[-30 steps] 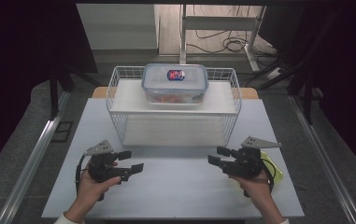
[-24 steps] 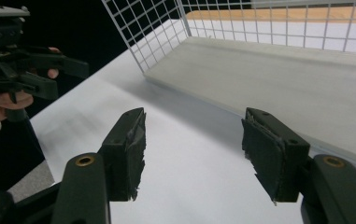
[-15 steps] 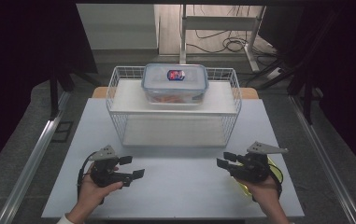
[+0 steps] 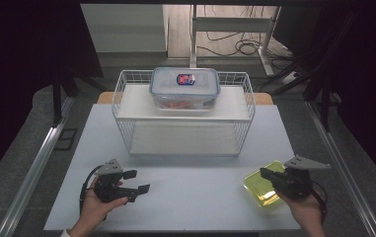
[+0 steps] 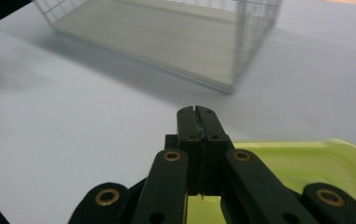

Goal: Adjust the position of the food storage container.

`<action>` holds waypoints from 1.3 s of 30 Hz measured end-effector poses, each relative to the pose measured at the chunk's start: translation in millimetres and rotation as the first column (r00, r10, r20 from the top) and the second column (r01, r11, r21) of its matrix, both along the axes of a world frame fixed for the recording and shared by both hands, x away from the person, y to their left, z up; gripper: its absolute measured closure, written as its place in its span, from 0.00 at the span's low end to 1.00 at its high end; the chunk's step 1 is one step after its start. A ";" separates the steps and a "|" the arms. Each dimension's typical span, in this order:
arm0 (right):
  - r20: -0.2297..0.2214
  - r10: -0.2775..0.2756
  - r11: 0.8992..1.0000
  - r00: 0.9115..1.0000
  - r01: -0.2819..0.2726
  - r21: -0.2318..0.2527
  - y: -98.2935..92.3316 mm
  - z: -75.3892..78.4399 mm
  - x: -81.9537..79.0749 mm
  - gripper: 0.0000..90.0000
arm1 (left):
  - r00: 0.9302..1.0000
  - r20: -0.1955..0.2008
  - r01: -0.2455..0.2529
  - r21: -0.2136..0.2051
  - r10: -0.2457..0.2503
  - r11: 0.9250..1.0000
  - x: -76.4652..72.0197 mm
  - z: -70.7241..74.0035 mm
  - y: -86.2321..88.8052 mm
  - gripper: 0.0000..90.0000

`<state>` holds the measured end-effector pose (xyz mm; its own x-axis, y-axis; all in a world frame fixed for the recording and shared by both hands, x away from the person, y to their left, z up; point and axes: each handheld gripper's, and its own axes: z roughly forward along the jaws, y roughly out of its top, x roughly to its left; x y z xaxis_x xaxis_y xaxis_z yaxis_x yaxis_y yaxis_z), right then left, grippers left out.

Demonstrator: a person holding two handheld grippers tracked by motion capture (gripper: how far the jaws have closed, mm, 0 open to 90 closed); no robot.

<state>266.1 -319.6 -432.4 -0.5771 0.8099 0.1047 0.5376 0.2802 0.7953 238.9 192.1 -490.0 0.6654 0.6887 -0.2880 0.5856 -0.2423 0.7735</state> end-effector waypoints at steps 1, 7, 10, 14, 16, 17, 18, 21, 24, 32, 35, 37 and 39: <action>0.003 -0.024 1.000 1.000 0.024 -0.010 -7.6 1.4 -0.7 0.99 | 1.000 0.000 0.001 -0.002 -0.001 1.000 -0.1 0.2 -0.3 0.25; -0.009 -0.177 0.982 0.984 0.176 -0.070 -57.4 -1.6 5.0 0.99 | 1.000 -0.001 0.007 0.000 -0.007 1.000 -0.5 0.3 -2.5 0.25; -0.042 -0.221 0.973 0.974 0.217 -0.077 -74.8 -13.4 9.7 0.99 | 1.000 -0.001 0.003 -0.002 -0.003 1.000 -0.2 0.5 -2.1 0.25; -0.076 -0.256 0.964 0.964 0.248 -0.095 -86.1 -28.9 17.1 0.99 | 1.000 -0.002 0.001 -0.006 -0.001 1.000 0.1 1.1 -1.6 0.25; -0.082 -0.267 0.961 0.960 0.259 -0.100 -89.7 -34.0 20.4 0.99 | 1.000 -0.003 -0.002 -0.008 0.002 1.000 0.3 1.3 -1.4 0.25; -0.084 -0.271 0.960 0.959 0.262 -0.099 -91.1 -35.8 21.8 0.99 | 1.000 -0.003 -0.003 -0.008 0.003 1.000 0.4 1.4 -1.3 0.25; -0.087 -0.275 0.958 0.957 0.266 -0.104 -92.5 -37.5 23.3 0.99 | 1.000 -0.003 -0.004 -0.008 0.004 1.000 0.6 1.5 -1.2 0.25; -0.090 -0.281 0.956 0.956 0.269 -0.117 -95.7 -42.3 26.0 0.99 | 1.000 -0.004 -0.005 -0.009 0.005 1.000 0.8 1.5 -1.6 0.25; -0.105 -0.277 0.957 0.955 0.264 -0.121 -97.6 -46.3 27.1 0.99 | 1.000 -0.004 -0.005 -0.010 0.005 1.000 0.8 1.6 -2.4 0.25; -0.133 -0.248 0.963 0.960 0.229 -0.142 -80.1 -43.5 22.9 0.99 | 1.000 0.003 -0.005 -0.017 0.005 1.000 -0.3 4.8 -2.1 0.25; -0.150 -0.226 0.967 0.963 0.203 -0.154 -63.5 -41.4 21.3 0.99 | 1.000 0.007 -0.004 -0.019 0.004 1.000 -1.0 6.0 -1.0 0.25; -0.160 -0.214 0.968 0.963 0.188 -0.164 -51.0 -40.2 20.1 0.99 | 1.000 0.011 -0.004 -0.021 0.004 1.000 -1.5 6.8 -0.5 0.25; -0.168 -0.201 0.970 0.965 0.172 -0.172 -39.9 -40.6 19.1 0.99 | 1.000 0.013 -0.004 -0.023 0.004 1.000 -2.0 8.0 0.2 0.25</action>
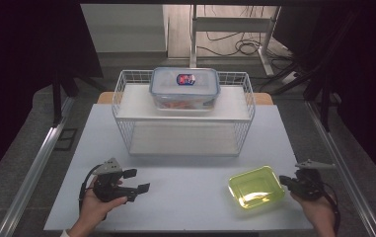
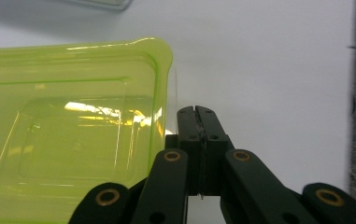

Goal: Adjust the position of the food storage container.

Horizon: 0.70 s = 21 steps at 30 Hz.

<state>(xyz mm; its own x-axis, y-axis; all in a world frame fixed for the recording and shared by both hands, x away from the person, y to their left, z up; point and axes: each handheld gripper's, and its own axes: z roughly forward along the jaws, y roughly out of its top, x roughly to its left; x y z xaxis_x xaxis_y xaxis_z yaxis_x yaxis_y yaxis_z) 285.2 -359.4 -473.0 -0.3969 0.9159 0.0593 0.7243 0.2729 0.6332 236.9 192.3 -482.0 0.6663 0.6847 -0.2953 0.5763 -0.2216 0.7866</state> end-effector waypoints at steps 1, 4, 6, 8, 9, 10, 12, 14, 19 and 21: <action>-0.006 0.006 1.000 1.000 -0.006 -0.005 5.1 -0.5 -0.8 0.99 | 1.000 0.002 0.000 -0.001 0.000 1.000 -0.2 0.6 0.2 0.25; -0.016 0.020 1.000 1.000 -0.020 -0.008 15.8 -2.2 -3.1 0.99 | 1.000 0.008 0.001 -0.002 -0.001 1.000 -0.3 1.6 0.8 0.25; -0.015 0.021 1.000 1.000 -0.021 -0.013 19.7 -3.0 -4.5 0.99 | 1.000 0.008 0.001 -0.001 -0.001 1.000 -0.3 1.7 1.0 0.25; -0.023 0.021 1.000 1.000 -0.021 -0.008 23.4 -3.6 -6.9 0.99 | 1.000 0.007 0.000 -0.001 0.000 1.000 -0.3 1.8 0.9 0.25; -0.024 0.023 1.000 0.999 -0.023 -0.009 25.1 -4.2 -8.1 0.99 | 1.000 0.008 -0.001 -0.001 0.001 1.000 -0.3 1.9 0.8 0.25; -0.026 0.023 1.000 0.999 -0.024 -0.011 27.0 -4.8 -9.5 0.99 | 1.000 0.008 -0.001 -0.001 0.001 1.000 -0.2 1.9 0.7 0.25; -0.026 0.025 1.000 0.999 -0.025 -0.018 31.3 -6.1 -12.2 0.99 | 1.000 0.008 -0.001 0.000 0.001 1.000 0.1 1.7 0.6 0.25; -0.028 0.031 0.999 0.999 -0.032 -0.017 36.1 -6.3 -14.5 0.99 | 1.000 0.006 0.000 0.002 0.000 1.000 0.4 1.4 0.6 0.25; -0.031 0.055 0.998 0.998 -0.056 -0.026 54.5 -6.2 -19.4 0.99 | 1.000 0.003 0.000 0.002 0.000 1.000 -0.1 1.0 -0.5 0.25; -0.032 0.075 0.997 0.997 -0.076 -0.031 64.7 -6.3 -20.9 0.99 | 1.000 0.003 0.002 0.004 -0.002 1.000 -0.1 0.7 -1.2 0.25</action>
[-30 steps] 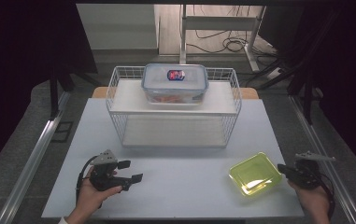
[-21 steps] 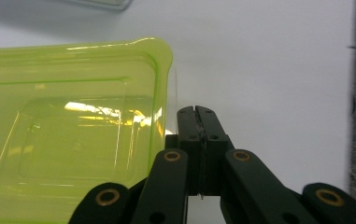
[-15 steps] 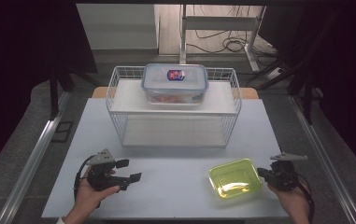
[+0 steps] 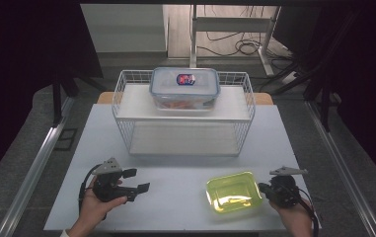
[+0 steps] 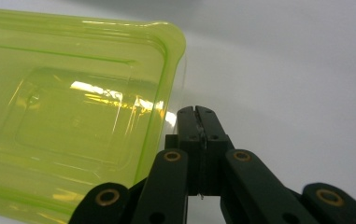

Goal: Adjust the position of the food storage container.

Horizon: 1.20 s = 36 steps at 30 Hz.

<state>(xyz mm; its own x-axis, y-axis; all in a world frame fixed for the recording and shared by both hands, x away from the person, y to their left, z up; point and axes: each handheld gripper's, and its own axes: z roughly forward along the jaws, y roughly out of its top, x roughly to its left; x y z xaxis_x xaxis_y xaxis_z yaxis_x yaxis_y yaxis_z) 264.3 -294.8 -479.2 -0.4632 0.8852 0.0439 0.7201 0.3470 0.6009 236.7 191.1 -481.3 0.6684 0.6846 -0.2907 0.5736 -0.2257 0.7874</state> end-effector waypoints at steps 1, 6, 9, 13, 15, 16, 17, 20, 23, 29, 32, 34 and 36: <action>0.002 0.014 1.000 1.000 -0.014 -0.004 5.2 -0.1 -0.7 0.99 | 1.000 0.000 0.001 0.001 -0.001 1.000 -0.1 -0.2 -0.2 0.25; 0.000 0.069 0.998 0.998 -0.069 0.003 27.8 -1.7 -3.1 0.99 | 1.000 0.001 0.000 0.002 0.000 1.000 -0.3 -0.1 0.1 0.25; 0.002 0.088 0.996 0.996 -0.088 0.010 33.5 -2.9 -3.9 0.99 | 1.000 0.000 -0.001 0.000 0.001 1.000 -0.2 -0.1 0.8 0.25; 0.009 0.091 0.996 0.996 -0.092 0.015 30.9 -2.3 -5.0 0.99 | 1.000 -0.001 -0.001 -0.002 0.001 1.000 -0.1 -0.1 1.1 0.25; 0.021 0.092 0.996 0.996 -0.092 0.013 28.0 1.1 -7.1 0.99 | 1.000 -0.001 0.000 -0.002 0.000 1.000 -0.2 0.1 1.3 0.26; 0.031 0.092 0.996 0.995 -0.092 0.016 26.7 3.8 -8.7 0.99 | 1.000 -0.001 0.000 -0.002 0.000 1.000 -0.2 0.3 1.5 0.25; 0.041 0.094 0.995 0.995 -0.095 0.019 25.8 6.8 -10.8 0.99 | 1.000 0.000 0.000 -0.001 0.000 1.000 -0.1 0.4 1.6 0.25; 0.064 0.124 0.991 0.990 -0.127 0.033 26.8 13.8 -18.6 0.99 | 1.000 0.000 -0.001 -0.002 0.001 1.000 0.0 0.3 1.8 0.26; 0.061 0.169 0.984 0.984 -0.172 0.048 34.4 16.6 -26.7 0.99 | 1.000 0.000 0.000 -0.002 0.000 1.000 -0.1 0.3 1.6 0.25; 0.062 0.317 0.942 0.946 -0.322 0.092 57.4 22.8 -37.3 0.99 | 1.000 0.006 0.001 -0.003 -0.001 1.000 -0.7 1.8 1.9 0.25; 0.050 0.401 0.909 0.915 -0.404 0.105 68.4 22.8 -44.4 0.99 | 1.000 0.007 0.001 -0.004 -0.001 1.000 -0.7 2.2 2.1 0.25; 0.037 0.448 0.886 0.893 -0.449 0.113 74.0 19.8 -49.8 0.99 | 1.000 0.006 0.001 -0.005 -0.001 1.000 -0.4 1.8 2.1 0.25; 0.018 0.487 0.867 0.873 -0.485 0.117 78.1 15.0 -55.1 0.99 | 1.000 0.004 0.001 -0.004 -0.001 1.000 0.0 1.5 2.3 0.25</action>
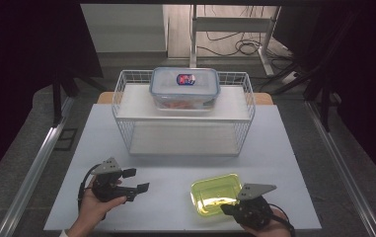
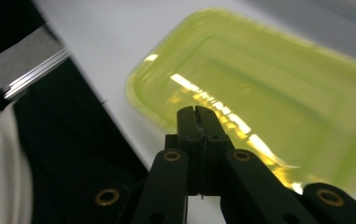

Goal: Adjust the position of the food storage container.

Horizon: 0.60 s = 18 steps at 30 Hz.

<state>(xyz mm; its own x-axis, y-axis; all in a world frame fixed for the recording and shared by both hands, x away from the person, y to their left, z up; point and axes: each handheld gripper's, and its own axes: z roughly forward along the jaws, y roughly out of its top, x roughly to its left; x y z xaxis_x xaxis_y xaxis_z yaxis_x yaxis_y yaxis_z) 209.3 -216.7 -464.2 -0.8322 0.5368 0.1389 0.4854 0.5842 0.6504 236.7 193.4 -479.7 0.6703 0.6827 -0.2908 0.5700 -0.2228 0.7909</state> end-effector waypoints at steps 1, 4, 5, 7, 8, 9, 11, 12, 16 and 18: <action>-0.009 0.017 1.000 1.000 -0.017 -0.005 1.5 -2.7 -2.1 0.99 | 1.000 0.000 0.000 0.000 0.000 1.000 0.1 0.0 0.1 0.26; -0.026 0.047 0.998 0.999 -0.047 -0.030 3.5 -9.6 -4.4 0.99 | 1.000 0.000 -0.001 0.000 0.001 1.000 0.0 0.1 0.0 0.25; -0.031 0.047 0.998 0.998 -0.048 -0.035 3.4 -11.1 -3.8 0.99 | 1.000 0.001 -0.001 0.000 0.001 1.000 -0.1 0.1 -0.3 0.26; -0.038 0.050 0.998 0.998 -0.051 -0.040 3.3 -13.3 -1.3 0.99 | 1.000 0.001 0.000 0.001 0.000 1.000 -0.2 0.1 -0.8 0.26; -0.042 0.053 0.998 0.998 -0.055 -0.044 3.7 -14.3 -0.4 0.99 | 1.000 0.002 0.000 0.003 0.000 1.000 -0.2 0.0 -0.9 0.25; -0.048 0.057 0.998 0.997 -0.058 -0.037 4.1 -14.8 0.1 0.99 | 1.000 -0.001 -0.001 0.002 0.001 1.000 -0.2 -0.1 -1.1 0.25; -0.049 0.061 0.997 0.997 -0.063 -0.033 4.7 -15.0 1.5 0.99 | 1.000 -0.002 0.000 0.003 0.000 1.000 0.2 -0.4 -1.0 0.25; -0.047 0.061 0.998 0.997 -0.062 -0.032 4.8 -14.9 2.3 0.99 | 1.000 -0.003 0.001 0.002 -0.001 1.000 0.2 -0.6 -1.1 0.25; -0.057 0.071 0.996 0.996 -0.073 -0.042 6.5 -15.3 3.0 0.99 | 1.000 -0.001 0.001 0.003 -0.001 1.000 -0.3 -0.5 -1.2 0.25; -0.061 0.079 0.996 0.995 -0.082 -0.047 6.5 -15.9 1.8 0.99 | 1.000 0.002 0.002 0.002 -0.002 1.000 -0.1 -0.2 -0.8 0.25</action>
